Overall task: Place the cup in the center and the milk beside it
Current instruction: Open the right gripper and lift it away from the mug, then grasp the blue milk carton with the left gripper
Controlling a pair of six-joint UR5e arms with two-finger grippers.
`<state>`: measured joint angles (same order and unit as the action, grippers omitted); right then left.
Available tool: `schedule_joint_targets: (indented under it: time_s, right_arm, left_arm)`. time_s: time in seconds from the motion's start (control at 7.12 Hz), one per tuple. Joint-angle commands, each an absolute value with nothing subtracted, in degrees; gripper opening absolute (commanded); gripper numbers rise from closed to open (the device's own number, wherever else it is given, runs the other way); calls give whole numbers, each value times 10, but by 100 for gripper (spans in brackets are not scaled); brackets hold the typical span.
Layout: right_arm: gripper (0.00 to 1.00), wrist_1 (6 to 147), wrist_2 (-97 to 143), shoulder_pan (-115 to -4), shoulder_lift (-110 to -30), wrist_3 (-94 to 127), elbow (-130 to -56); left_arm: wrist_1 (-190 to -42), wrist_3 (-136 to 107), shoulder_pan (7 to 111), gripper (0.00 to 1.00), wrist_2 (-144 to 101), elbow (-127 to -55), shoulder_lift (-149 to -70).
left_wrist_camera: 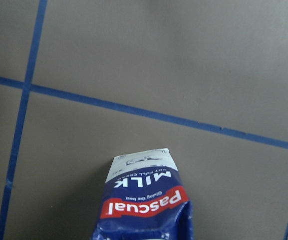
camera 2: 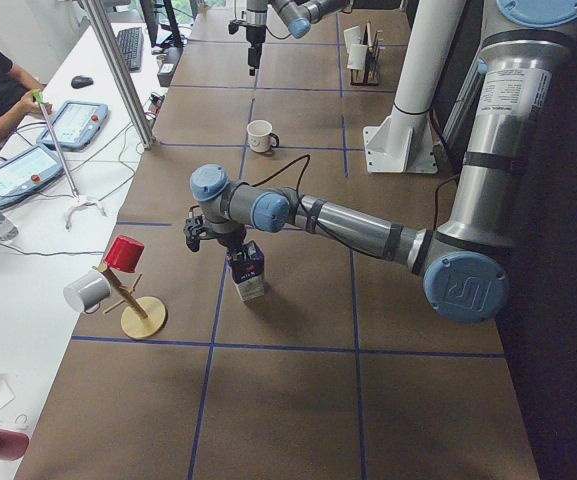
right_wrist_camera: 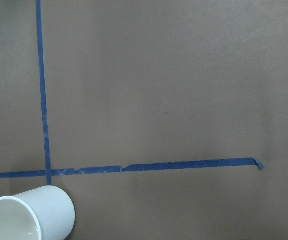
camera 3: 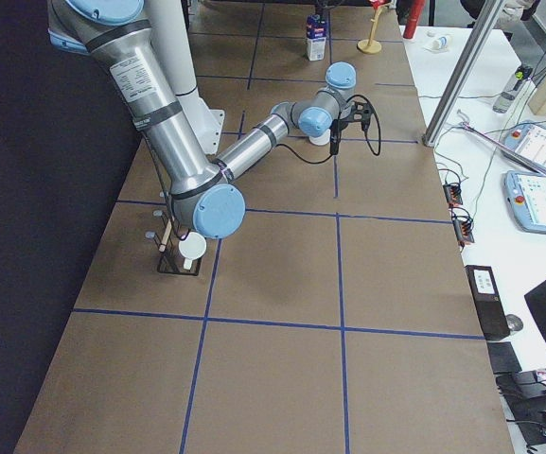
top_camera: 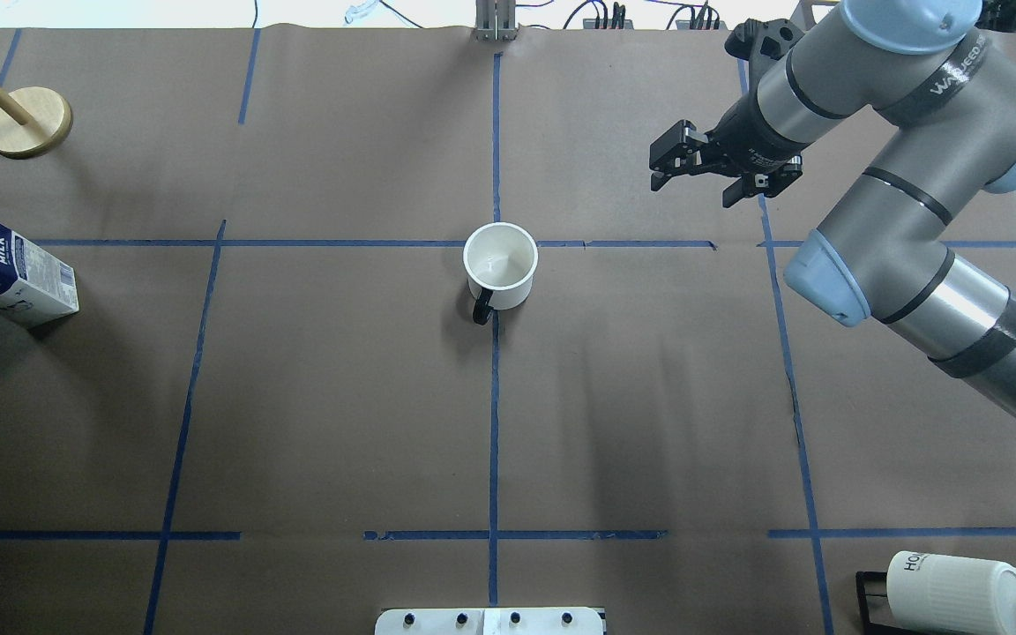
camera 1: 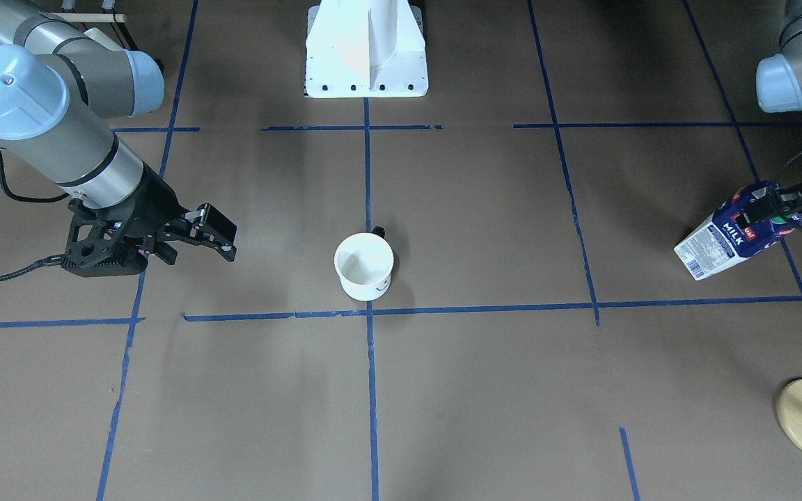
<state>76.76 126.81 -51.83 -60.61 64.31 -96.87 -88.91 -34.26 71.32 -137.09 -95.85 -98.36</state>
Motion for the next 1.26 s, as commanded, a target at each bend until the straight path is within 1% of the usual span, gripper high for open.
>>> schedule_joint_targets:
  time_s: [0.0,0.14,0.28,0.42,0.56,0.7,0.84,0.98,1.12]
  right_arm:
    - [100,767,1267,-515,-607,644,-969]
    - [100,767,1265,-512,-608,644,-969]
    - [100,767,1265,-512,-608,644,-969]
    - [100,767,1268,-513,-607,643,-972]
    - [100,767,1270,-514,-610,643,-978]
    - [100,767,1271,-515,-611,643,-982]
    - [100,767,1271,-515,-620,643,-994]
    - [100,767,1270,-515,-623,643,-997]
    - [100,767,1266,-514,-625,643,-997]
  left_arm:
    - [-900,-343,707,13,-1370,-947,-983]
    - [-901,-343,708,0,-1362,-958,-988]
    - [-890,-349,708,0,-1334,-1008,-993]
    - [-850,-350,708,0,-1337,-1056,-1029]
    - [-799,-350,697,0,-1337,-1070,-1110]
    - [-773,-352,645,0,-1333,-1071,-1161]
    - [-768,-352,596,0,-1332,-1060,-1195]
    - [-768,-380,573,0,-1315,-1041,-1238]
    - [-769,-415,542,0,-1297,-994,-1291]
